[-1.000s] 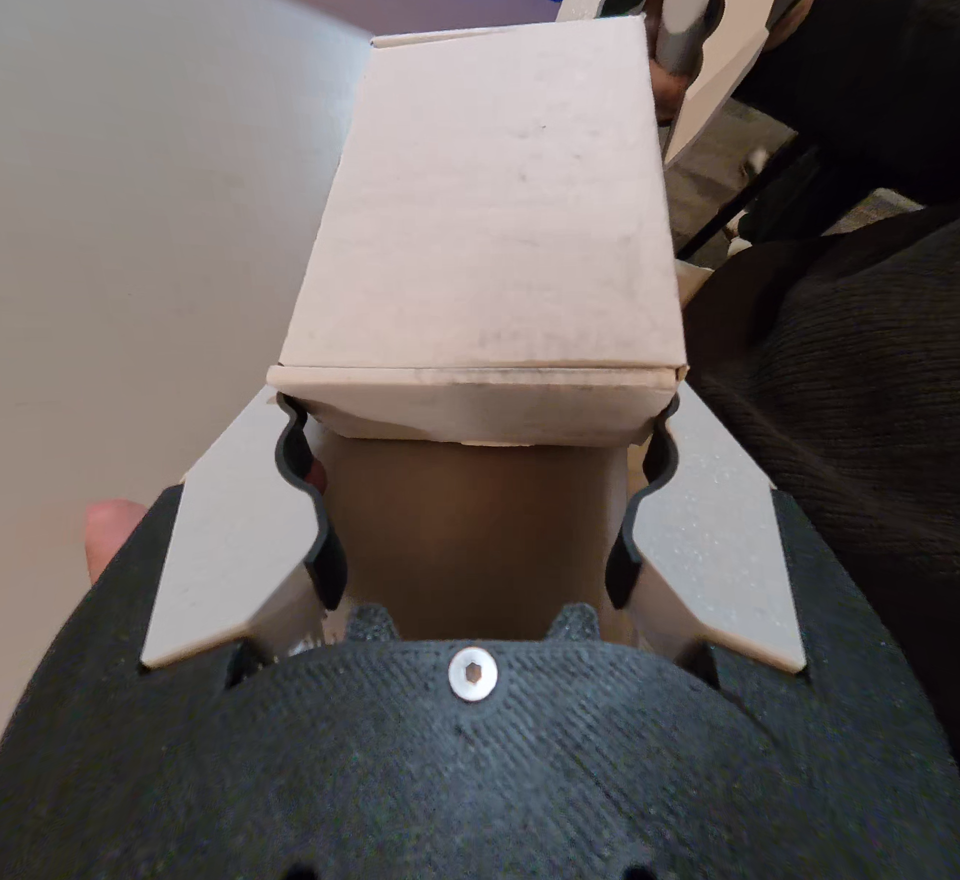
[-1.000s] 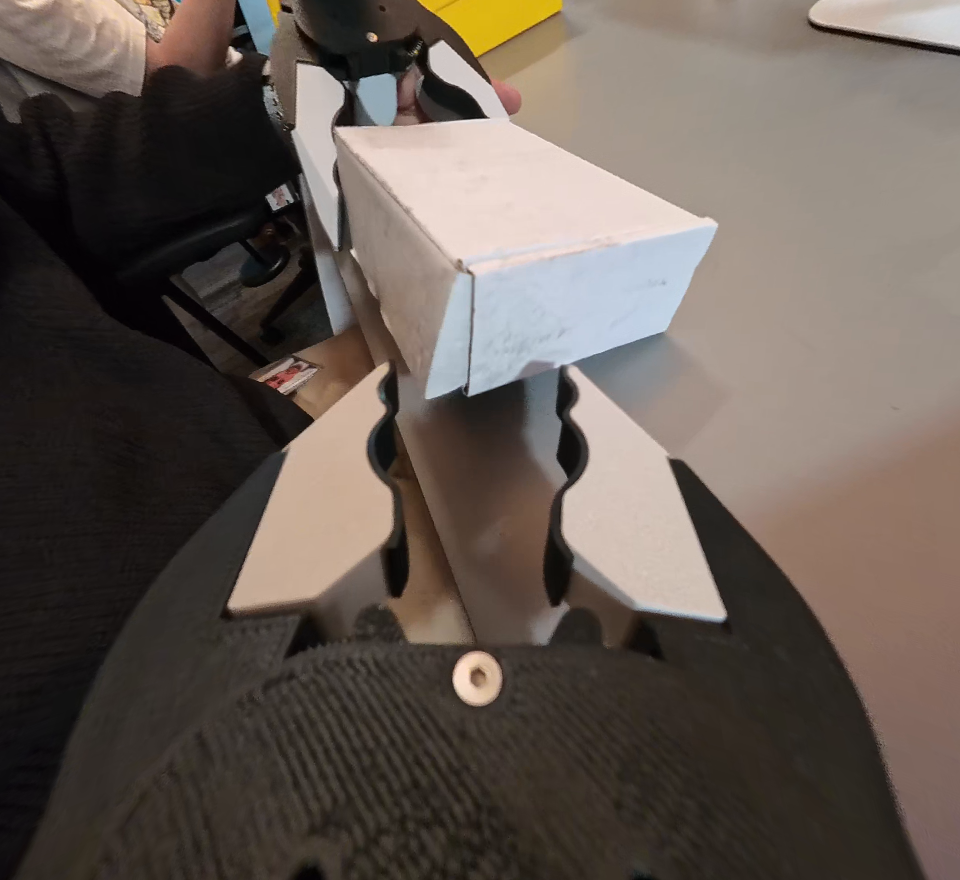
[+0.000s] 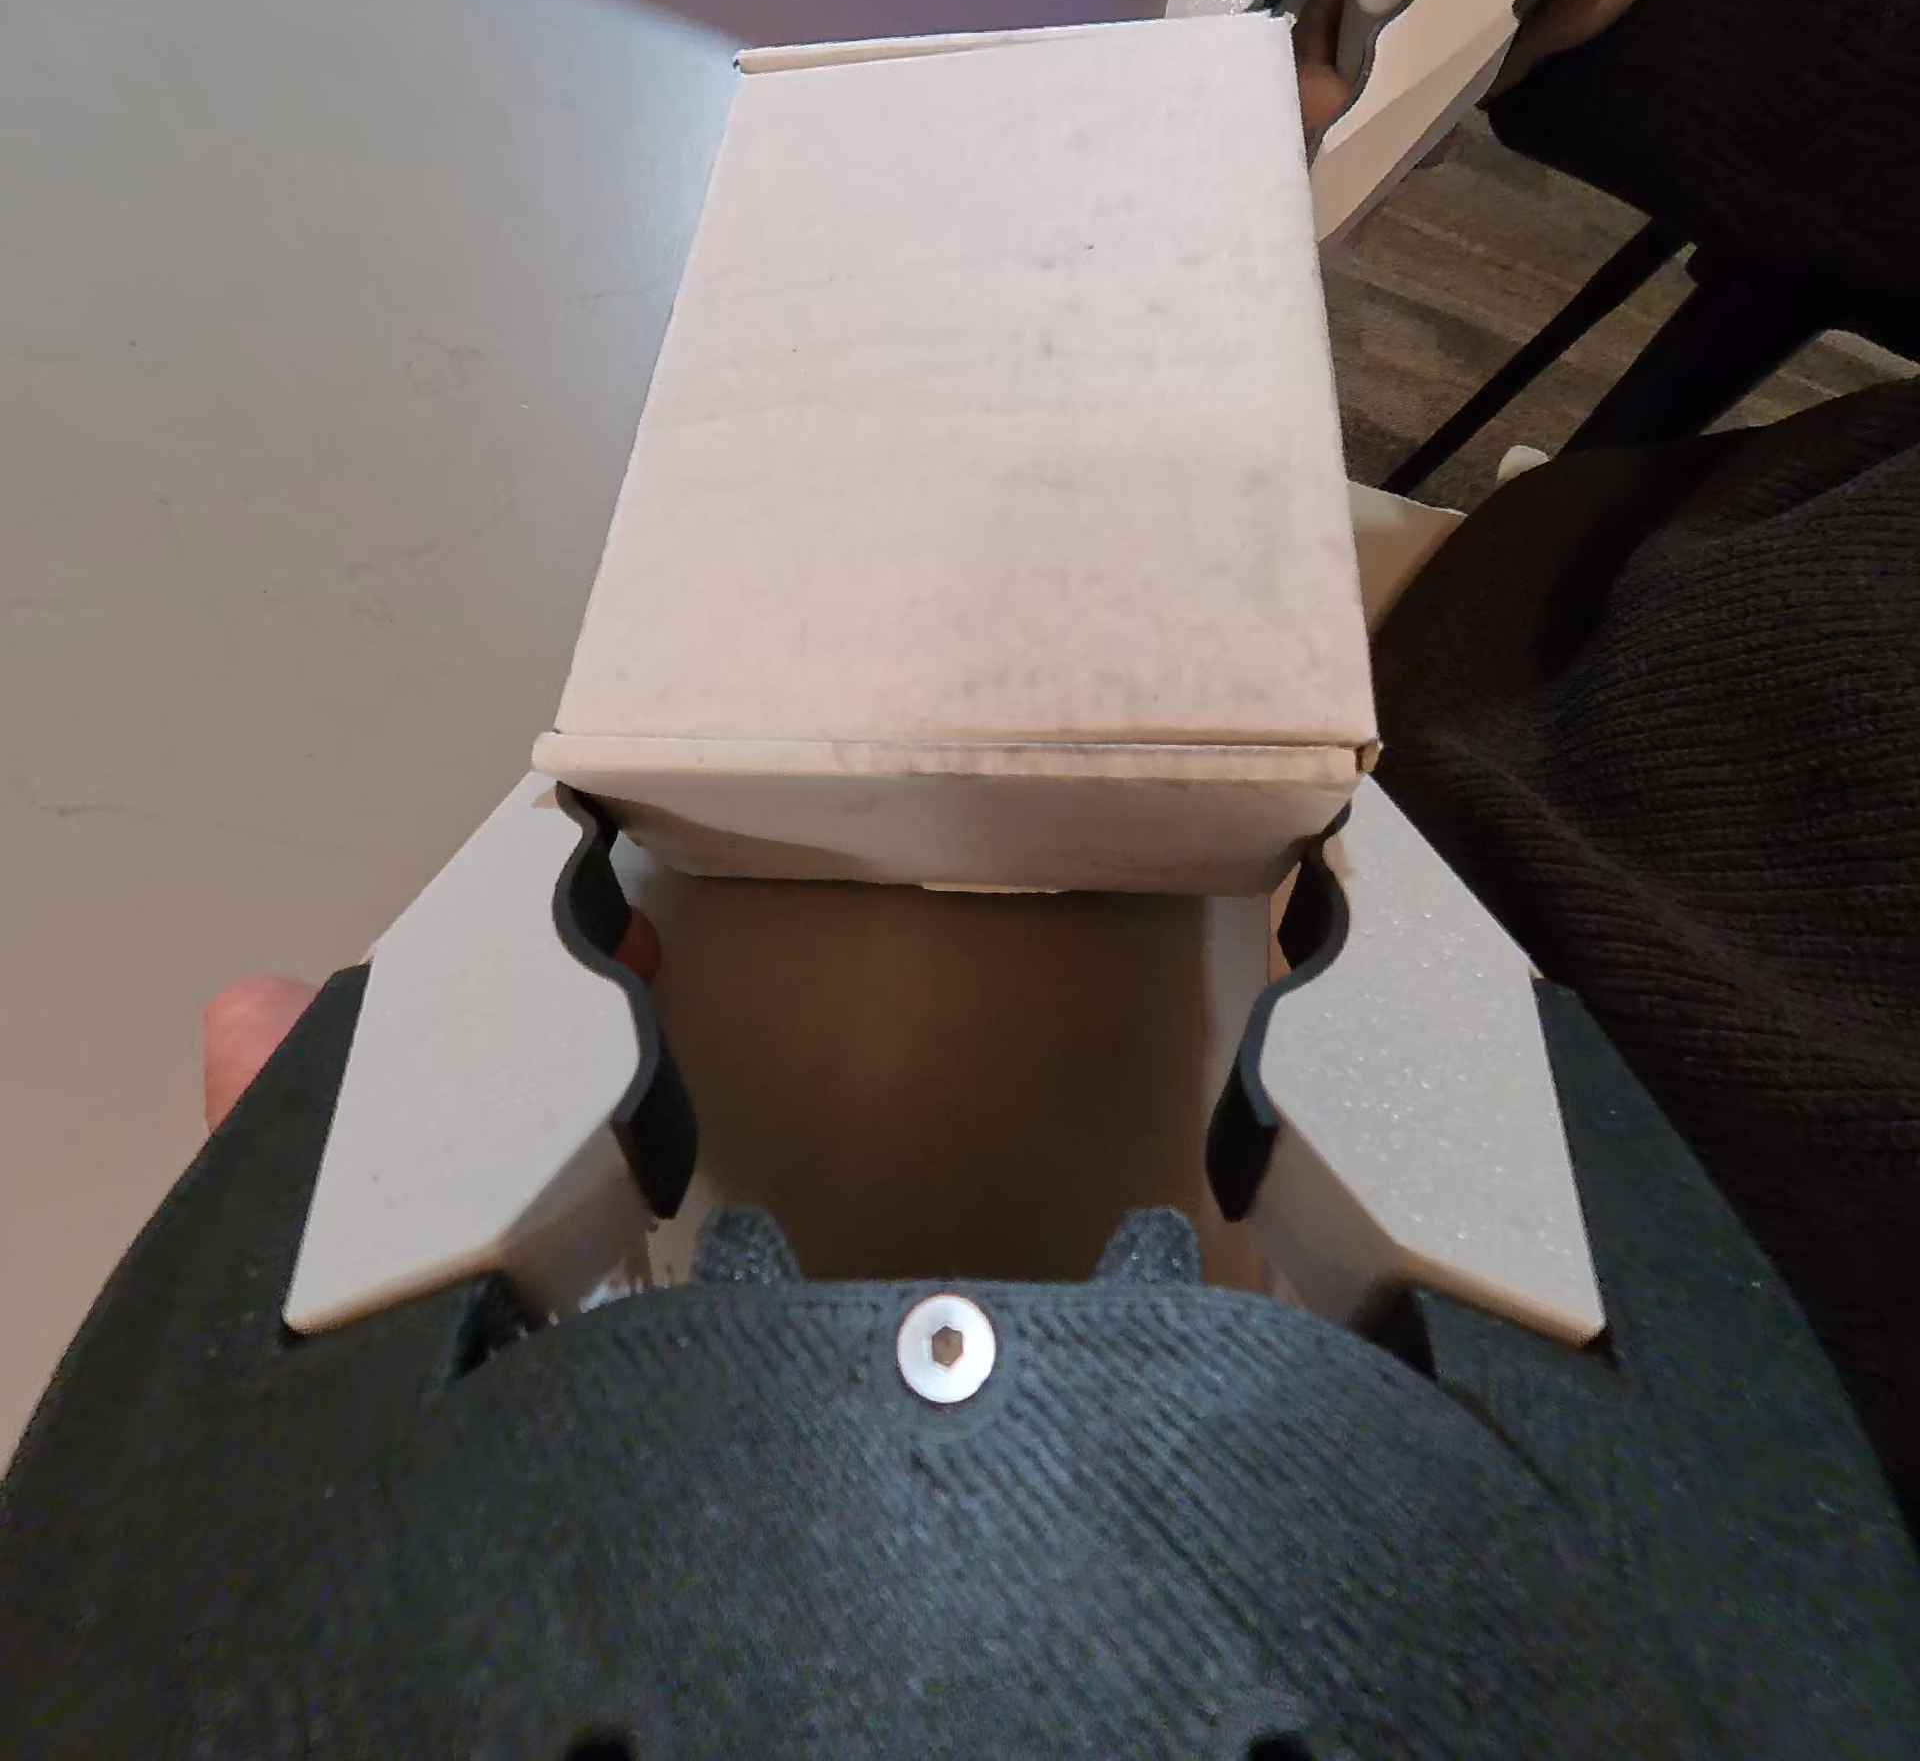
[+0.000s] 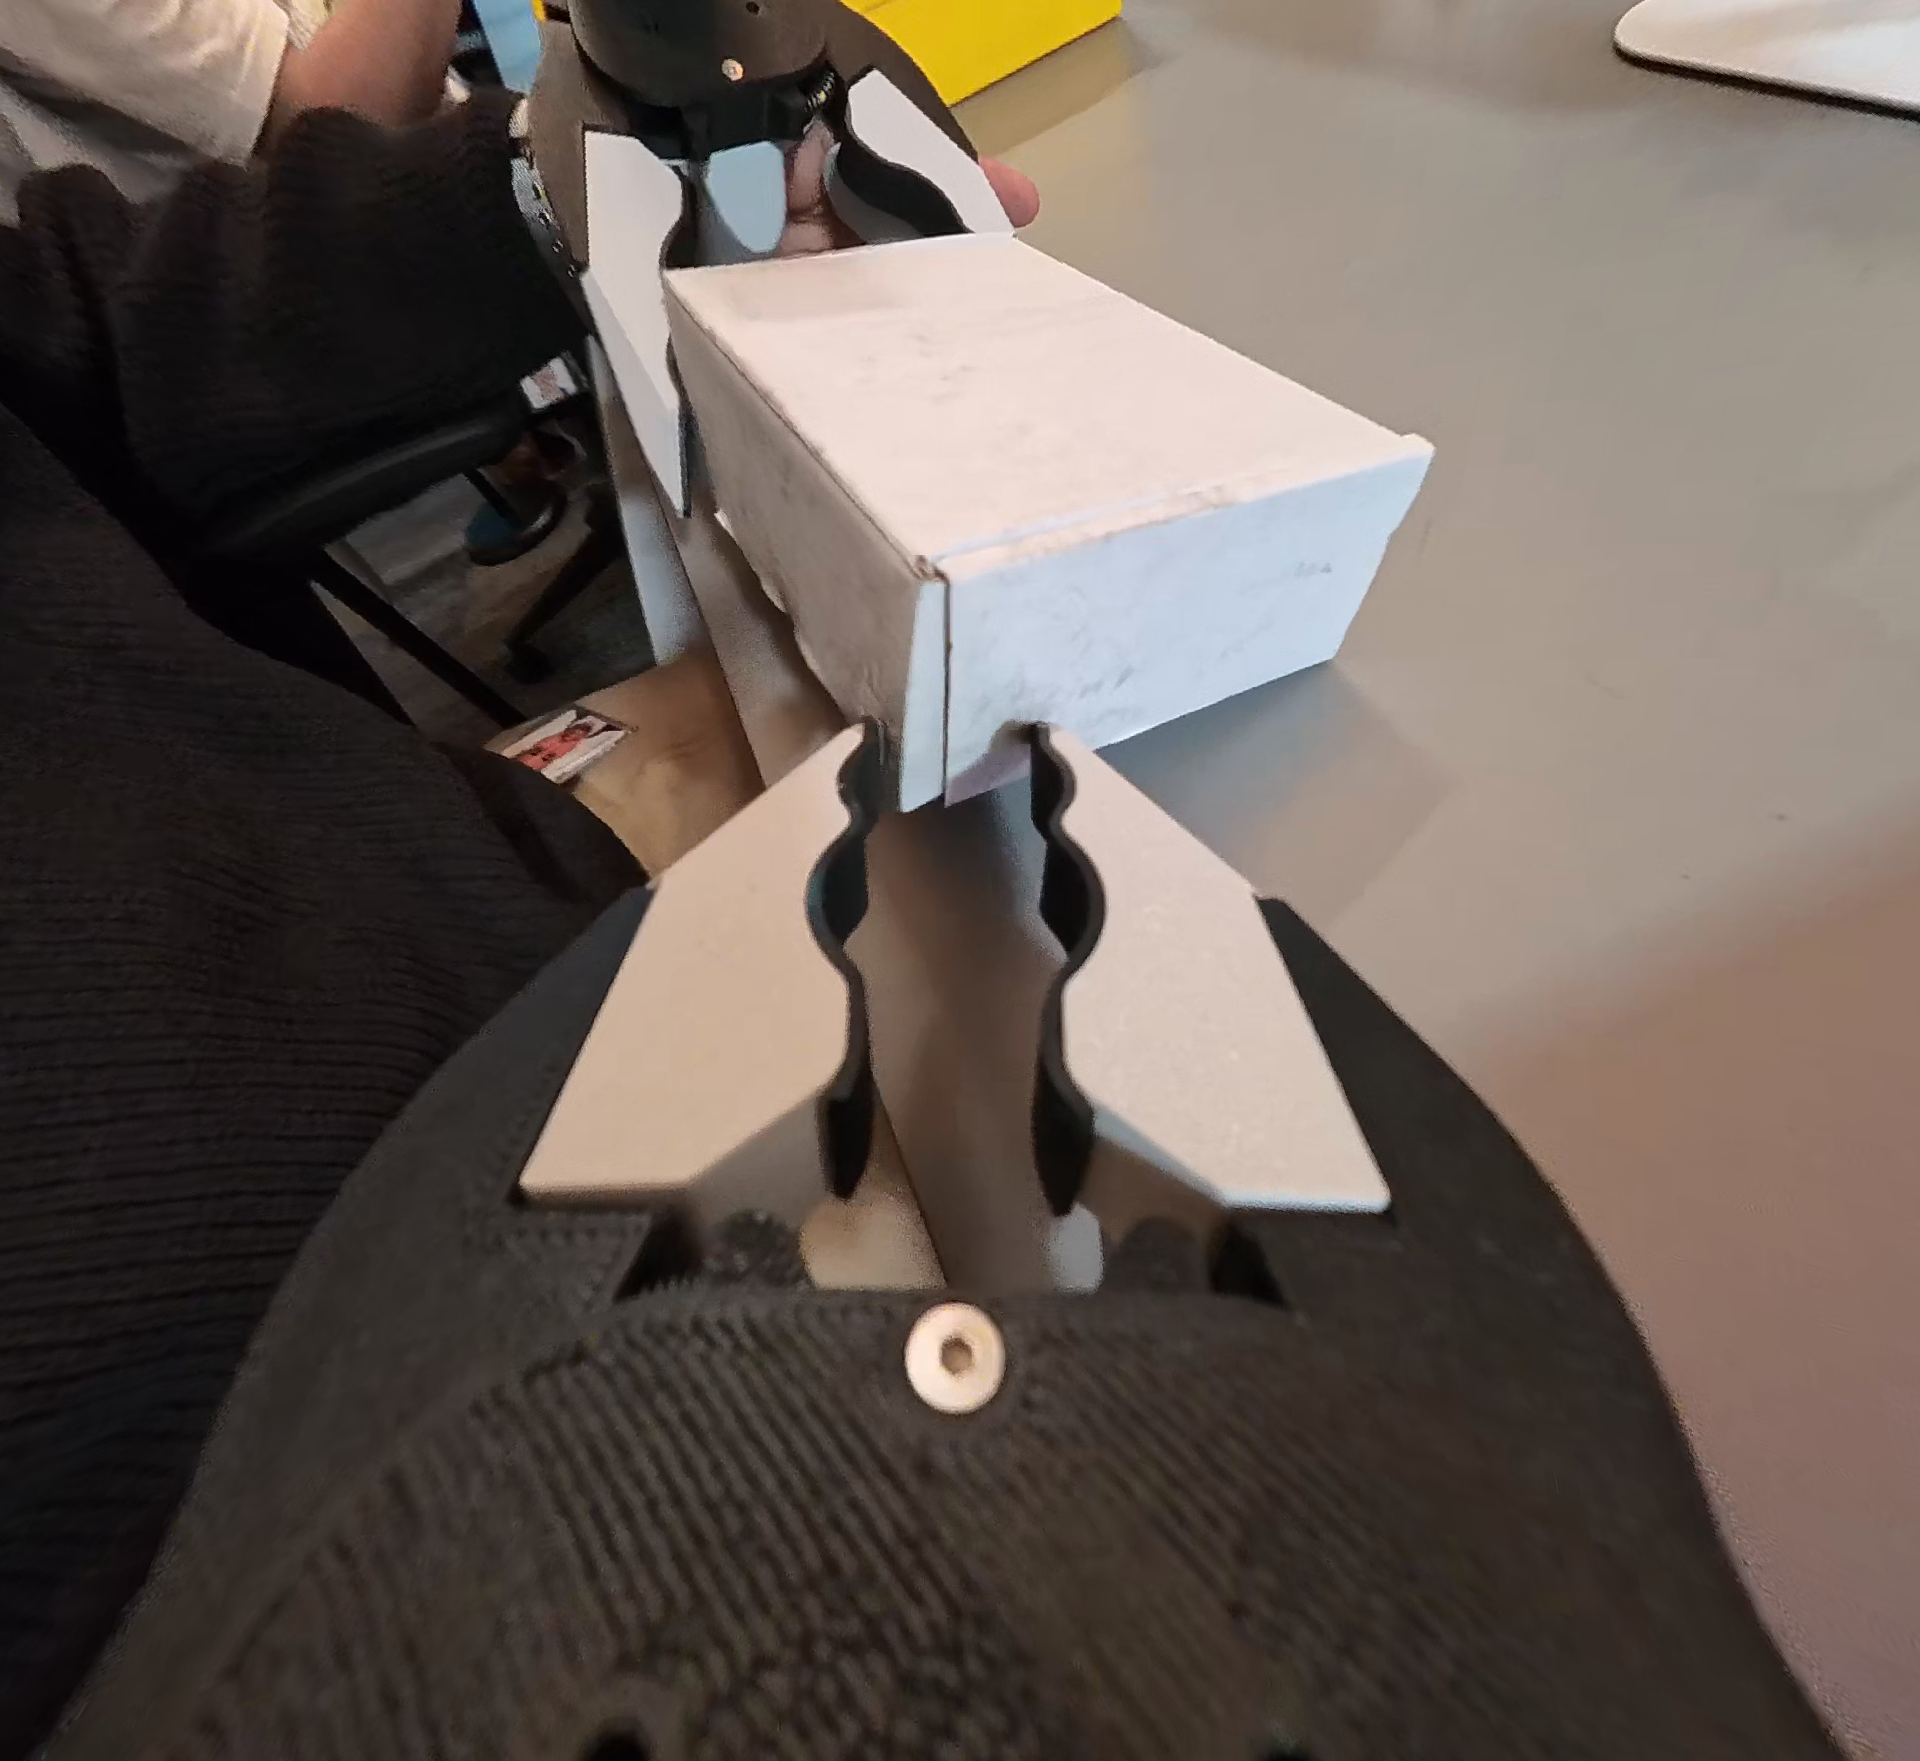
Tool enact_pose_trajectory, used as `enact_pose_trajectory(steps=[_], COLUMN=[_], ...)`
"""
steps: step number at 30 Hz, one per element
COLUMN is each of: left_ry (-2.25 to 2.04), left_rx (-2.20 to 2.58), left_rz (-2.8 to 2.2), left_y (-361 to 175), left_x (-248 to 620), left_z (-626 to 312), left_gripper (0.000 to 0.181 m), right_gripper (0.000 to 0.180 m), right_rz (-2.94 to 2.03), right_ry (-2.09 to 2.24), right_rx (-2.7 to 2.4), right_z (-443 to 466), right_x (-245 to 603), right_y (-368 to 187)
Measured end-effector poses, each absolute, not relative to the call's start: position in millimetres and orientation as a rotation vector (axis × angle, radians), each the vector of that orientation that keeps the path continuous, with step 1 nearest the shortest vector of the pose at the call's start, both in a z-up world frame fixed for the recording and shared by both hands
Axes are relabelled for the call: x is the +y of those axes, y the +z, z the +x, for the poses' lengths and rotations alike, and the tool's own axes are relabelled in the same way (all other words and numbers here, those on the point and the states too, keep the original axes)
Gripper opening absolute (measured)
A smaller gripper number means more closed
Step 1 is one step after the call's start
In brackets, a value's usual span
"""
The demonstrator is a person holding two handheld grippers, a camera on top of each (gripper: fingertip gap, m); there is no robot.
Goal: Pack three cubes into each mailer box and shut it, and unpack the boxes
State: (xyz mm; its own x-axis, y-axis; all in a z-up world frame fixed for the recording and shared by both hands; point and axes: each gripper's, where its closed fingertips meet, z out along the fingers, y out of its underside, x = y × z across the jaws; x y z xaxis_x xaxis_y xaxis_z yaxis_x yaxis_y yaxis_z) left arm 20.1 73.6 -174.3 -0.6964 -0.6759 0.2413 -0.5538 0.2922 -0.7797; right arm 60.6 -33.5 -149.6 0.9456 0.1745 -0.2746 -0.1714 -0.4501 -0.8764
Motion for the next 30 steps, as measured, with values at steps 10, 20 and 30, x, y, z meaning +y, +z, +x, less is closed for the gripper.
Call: enact_pose_trajectory(steps=[10, 20, 30], left_ry=[-1.425, -1.492, -1.490], left_rx=[2.454, 2.488, 2.504], left_rz=[-1.125, -1.092, -1.099], left_y=[-172.2, -168.9, -170.4], left_x=[72.1, 68.1, 65.9], left_z=[13.5, 6.8, 5.3], left_gripper=[0.128, 0.128, 0.128], right_gripper=[0.081, 0.125, 0.122], right_rz=[-1.972, -1.958, -2.014], right_ry=[0.507, 0.557, 0.686], right_rx=[0.031, 0.063, 0.042], right_z=[57.3, 55.4, 51.1], right_x=[-34.8, -25.8, -17.6], right_y=[-147.0, -146.7, -152.1])
